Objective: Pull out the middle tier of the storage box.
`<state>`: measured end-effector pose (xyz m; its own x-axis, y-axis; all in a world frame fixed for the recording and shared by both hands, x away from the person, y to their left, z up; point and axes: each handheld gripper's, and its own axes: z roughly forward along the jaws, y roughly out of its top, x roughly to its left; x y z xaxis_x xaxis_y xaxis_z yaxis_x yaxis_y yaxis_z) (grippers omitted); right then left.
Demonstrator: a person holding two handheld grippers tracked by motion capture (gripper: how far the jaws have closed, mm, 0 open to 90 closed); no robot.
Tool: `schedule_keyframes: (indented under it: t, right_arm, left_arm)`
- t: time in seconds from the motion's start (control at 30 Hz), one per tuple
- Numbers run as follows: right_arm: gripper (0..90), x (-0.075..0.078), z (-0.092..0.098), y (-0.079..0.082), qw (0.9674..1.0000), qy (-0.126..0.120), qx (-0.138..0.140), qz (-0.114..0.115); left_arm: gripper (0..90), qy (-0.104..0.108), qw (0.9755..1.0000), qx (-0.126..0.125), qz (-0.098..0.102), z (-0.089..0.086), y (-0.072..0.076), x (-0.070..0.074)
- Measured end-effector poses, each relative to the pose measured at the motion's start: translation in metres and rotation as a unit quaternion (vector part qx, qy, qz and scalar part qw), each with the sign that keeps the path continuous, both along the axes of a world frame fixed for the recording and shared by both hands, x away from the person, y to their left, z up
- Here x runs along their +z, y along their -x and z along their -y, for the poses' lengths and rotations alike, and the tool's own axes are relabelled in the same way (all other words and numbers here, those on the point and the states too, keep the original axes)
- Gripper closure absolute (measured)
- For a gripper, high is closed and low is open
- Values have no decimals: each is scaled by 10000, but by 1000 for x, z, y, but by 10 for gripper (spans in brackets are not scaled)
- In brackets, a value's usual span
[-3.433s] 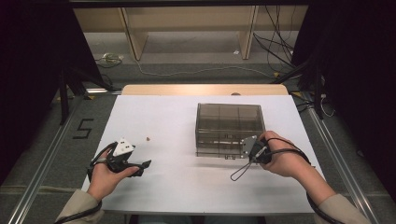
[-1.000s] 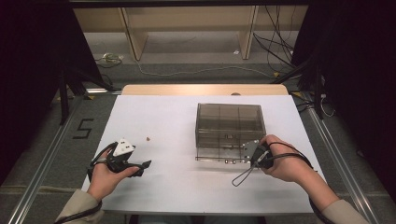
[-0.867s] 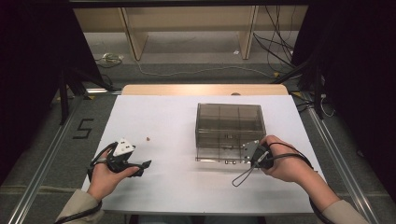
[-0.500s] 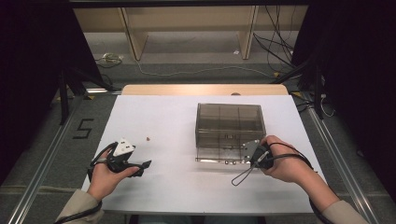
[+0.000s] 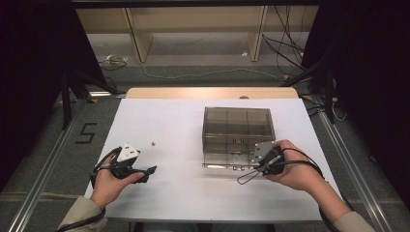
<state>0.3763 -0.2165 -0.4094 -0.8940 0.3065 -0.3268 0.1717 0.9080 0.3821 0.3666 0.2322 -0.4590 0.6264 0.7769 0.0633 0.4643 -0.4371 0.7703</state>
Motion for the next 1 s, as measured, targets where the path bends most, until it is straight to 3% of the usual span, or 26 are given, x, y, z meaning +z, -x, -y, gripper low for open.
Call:
schedule_keyframes:
  t: [0.13,0.3,0.5,0.77,0.9,1.0]
  right_arm:
    - [607,-4,1,3,9990,-422,-127,41]
    - [560,-8,2,6,9947,-952,-344,190]
    - [508,-14,2,9,9850,-1647,-501,126]
    - [457,-21,2,15,9731,-2207,-646,108]
    - [428,-22,2,17,9647,-2519,-758,98]
    - [408,-26,2,19,9616,-2625,-792,98]
  left_arm:
    - [155,0,10000,-7,-12,0,0,0]
    - [155,3,10000,-4,-4,0,0,0]
    - [155,13,10000,-3,-17,0,0,0]
    - [153,21,10000,-14,5,0,1,0]
    - [152,34,10000,-19,11,1,1,0]
    - [152,15,10000,-31,14,0,1,0]
